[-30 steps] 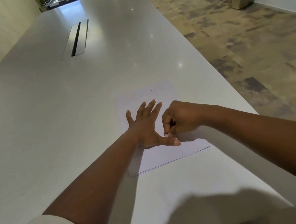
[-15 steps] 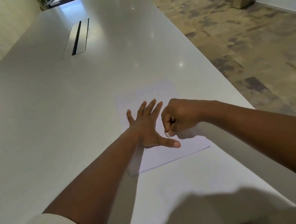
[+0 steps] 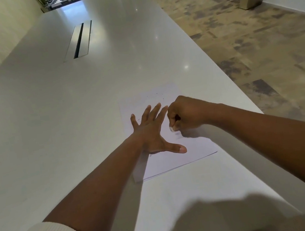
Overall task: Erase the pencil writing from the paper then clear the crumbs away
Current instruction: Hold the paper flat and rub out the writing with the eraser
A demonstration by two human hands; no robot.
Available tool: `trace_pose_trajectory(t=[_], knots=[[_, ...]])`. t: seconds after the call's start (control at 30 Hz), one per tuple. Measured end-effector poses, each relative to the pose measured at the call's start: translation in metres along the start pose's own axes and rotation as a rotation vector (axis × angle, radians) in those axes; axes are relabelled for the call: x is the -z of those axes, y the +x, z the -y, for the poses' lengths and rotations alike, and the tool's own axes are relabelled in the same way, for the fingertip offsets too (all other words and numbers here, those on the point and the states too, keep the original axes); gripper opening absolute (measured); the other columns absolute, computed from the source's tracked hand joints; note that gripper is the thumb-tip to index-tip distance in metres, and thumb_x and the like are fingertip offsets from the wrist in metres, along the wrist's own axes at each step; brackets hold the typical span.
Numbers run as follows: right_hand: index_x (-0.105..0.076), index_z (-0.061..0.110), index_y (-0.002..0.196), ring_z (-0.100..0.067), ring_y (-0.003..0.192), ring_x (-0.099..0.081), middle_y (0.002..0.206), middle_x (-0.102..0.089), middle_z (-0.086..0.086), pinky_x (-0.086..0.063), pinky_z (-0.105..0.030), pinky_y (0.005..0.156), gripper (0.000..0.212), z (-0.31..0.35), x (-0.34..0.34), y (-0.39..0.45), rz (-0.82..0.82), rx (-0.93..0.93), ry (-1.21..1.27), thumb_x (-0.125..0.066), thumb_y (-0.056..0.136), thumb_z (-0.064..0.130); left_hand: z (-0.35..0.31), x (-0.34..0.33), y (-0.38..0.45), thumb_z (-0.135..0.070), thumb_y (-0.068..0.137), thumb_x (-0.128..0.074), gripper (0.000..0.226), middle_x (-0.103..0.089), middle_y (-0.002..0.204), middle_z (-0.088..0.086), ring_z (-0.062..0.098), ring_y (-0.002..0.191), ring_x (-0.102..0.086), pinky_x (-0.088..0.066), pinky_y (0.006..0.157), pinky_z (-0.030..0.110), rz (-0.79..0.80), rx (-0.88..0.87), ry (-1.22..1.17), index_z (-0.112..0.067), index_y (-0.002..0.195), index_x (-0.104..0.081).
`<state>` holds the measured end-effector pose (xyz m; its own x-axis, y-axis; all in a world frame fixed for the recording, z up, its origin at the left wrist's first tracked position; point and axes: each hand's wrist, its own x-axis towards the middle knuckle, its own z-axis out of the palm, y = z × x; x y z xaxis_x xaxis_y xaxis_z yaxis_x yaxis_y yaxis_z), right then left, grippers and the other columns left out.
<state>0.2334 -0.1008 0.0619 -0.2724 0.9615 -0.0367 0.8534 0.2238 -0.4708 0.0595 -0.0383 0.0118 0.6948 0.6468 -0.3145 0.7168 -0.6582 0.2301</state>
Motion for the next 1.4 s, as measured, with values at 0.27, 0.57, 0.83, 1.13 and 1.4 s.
trace_pose_trajectory(t=[0.27, 0.57, 0.83, 1.13, 1.4], knots=[[-0.076, 0.015, 0.074, -0.003, 0.073, -0.066, 0.078, -0.072, 0.011, -0.049, -0.015, 0.067, 0.004, -0.005, -0.003, -0.017, 0.102, 0.02, 0.124, -0.079, 0.077, 0.016, 0.001, -0.002, 0.001, -0.114, 0.027, -0.039, 0.157, 0.03, 0.166, -0.016, 0.015, 0.151, 0.035, 0.023, 0.114, 0.067, -0.013, 0.001, 0.004, -0.047, 0.156, 0.022], [-0.075, 0.009, 0.076, -0.007, 0.063, -0.057, 0.076, -0.069, 0.001, -0.042, -0.021, 0.064, 0.004, -0.006, -0.003, -0.002, -0.138, -0.055, 0.051, -0.074, 0.078, 0.007, 0.003, -0.004, 0.003, -0.113, 0.03, -0.043, 0.157, 0.029, 0.166, -0.017, 0.012, 0.15, 0.036, 0.024, 0.114, 0.067, -0.021, -0.003, 0.008, -0.045, 0.156, 0.023], [-0.074, 0.022, 0.071, 0.001, 0.075, -0.066, 0.079, -0.073, 0.013, -0.053, -0.019, 0.073, 0.008, -0.001, 0.002, -0.017, 0.207, -0.093, 0.091, -0.078, 0.078, 0.02, 0.001, -0.003, 0.002, -0.113, 0.025, -0.041, 0.16, 0.028, 0.167, -0.017, 0.014, 0.151, 0.034, 0.023, 0.115, 0.067, -0.015, 0.004, -0.011, -0.047, 0.157, 0.02], [-0.074, 0.006, 0.078, -0.013, 0.065, -0.059, 0.078, -0.07, -0.004, -0.048, -0.027, 0.066, 0.004, -0.004, 0.0, 0.01, -0.165, -0.13, -0.037, -0.071, 0.08, 0.006, 0.001, -0.001, 0.001, -0.114, 0.026, -0.04, 0.163, 0.029, 0.167, -0.016, 0.012, 0.15, 0.036, 0.022, 0.115, 0.068, -0.004, -0.002, 0.0, -0.041, 0.157, 0.023], [-0.072, 0.02, 0.069, 0.002, 0.071, -0.064, 0.076, -0.071, 0.013, -0.05, -0.016, 0.071, 0.012, -0.007, 0.006, -0.009, 0.148, -0.128, 0.078, -0.079, 0.077, 0.015, 0.0, -0.002, 0.001, -0.111, 0.031, -0.048, 0.159, 0.027, 0.167, -0.017, 0.012, 0.151, 0.035, 0.024, 0.114, 0.067, -0.011, 0.004, -0.02, -0.045, 0.157, 0.021]])
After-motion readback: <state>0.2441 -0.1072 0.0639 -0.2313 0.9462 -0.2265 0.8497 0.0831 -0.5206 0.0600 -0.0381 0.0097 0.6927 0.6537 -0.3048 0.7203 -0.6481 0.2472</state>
